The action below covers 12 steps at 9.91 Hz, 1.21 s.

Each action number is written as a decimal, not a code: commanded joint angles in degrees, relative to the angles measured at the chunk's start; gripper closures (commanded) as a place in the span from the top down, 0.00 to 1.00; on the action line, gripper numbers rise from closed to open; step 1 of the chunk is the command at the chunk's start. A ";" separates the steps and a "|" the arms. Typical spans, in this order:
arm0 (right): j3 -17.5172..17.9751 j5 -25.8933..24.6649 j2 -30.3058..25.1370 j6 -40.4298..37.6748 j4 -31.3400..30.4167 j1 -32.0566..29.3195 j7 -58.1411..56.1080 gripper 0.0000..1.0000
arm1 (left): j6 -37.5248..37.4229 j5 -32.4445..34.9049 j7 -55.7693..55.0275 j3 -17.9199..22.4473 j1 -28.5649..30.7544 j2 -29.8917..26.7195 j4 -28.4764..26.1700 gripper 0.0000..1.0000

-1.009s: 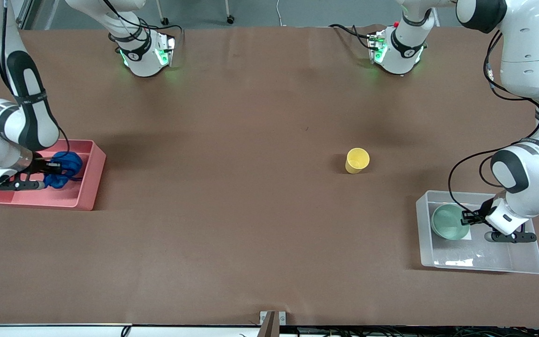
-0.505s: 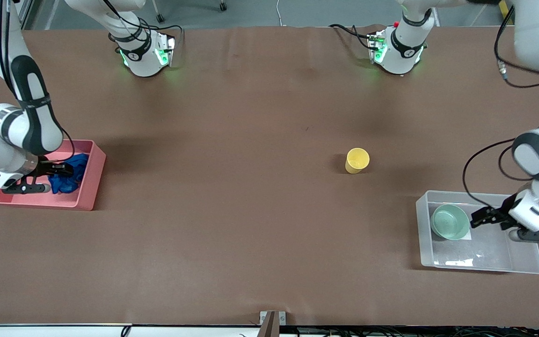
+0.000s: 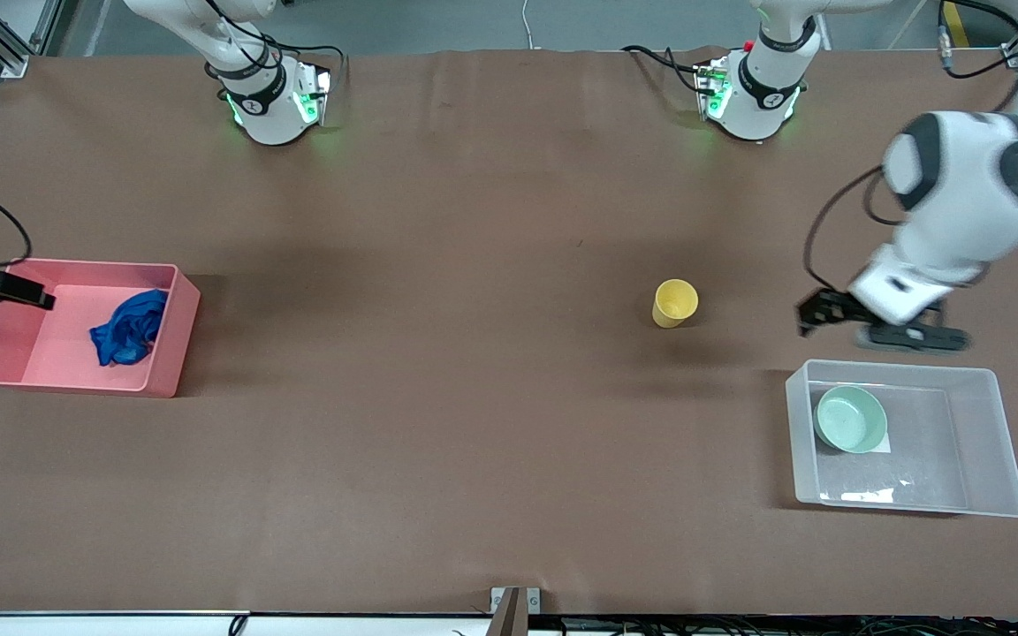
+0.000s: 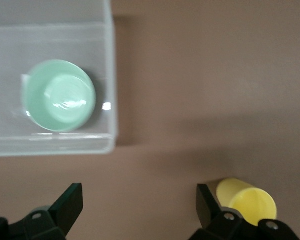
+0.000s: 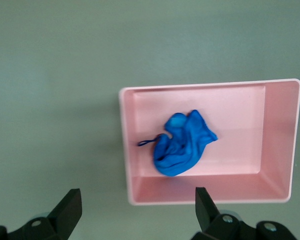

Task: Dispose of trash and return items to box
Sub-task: 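Open both grippers and withdraw them from the bins, then grasp the yellow cup with the left gripper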

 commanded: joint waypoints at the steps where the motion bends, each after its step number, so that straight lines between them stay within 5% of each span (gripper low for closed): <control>1: 9.53 0.43 -3.03 -3.92 4.46 -4.22 9.65 1.00 | 8.73 1.30 -2.06 -3.75 -0.03 1.80 -8.02 1.00; 3: 11.95 0.34 -8.48 -8.98 4.63 -4.15 16.26 1.00 | 12.89 1.30 -2.59 -5.41 -1.79 7.66 -8.93 1.00; 6: 10.30 -1.93 -12.29 -14.11 7.51 -2.74 15.23 1.00 | 15.28 1.30 -3.91 -8.67 -1.79 13.13 -9.36 0.97; 7: 10.29 -5.51 -11.76 -15.51 9.97 -2.13 15.14 1.00 | 15.28 1.39 -3.91 -8.94 -1.96 14.45 -9.28 0.84; 8: 10.37 -5.90 -11.32 -15.53 10.43 -2.12 12.97 1.00 | 15.28 1.30 -4.00 -8.94 -2.14 15.07 -9.54 0.37; 9: 10.37 -5.20 -11.15 -15.61 9.83 -2.38 10.33 1.00 | 15.19 1.30 -4.08 -9.03 -2.14 15.34 -10.15 0.11; 10: 10.29 -4.68 -11.14 -15.09 9.91 -2.56 10.31 1.00 | 15.19 1.39 -4.09 -9.03 -2.14 15.34 -10.59 0.00; 12: 10.29 -5.37 -11.14 -14.65 9.82 -2.21 11.27 1.00 | 14.93 1.39 -4.17 -9.64 -2.06 14.47 -10.68 0.00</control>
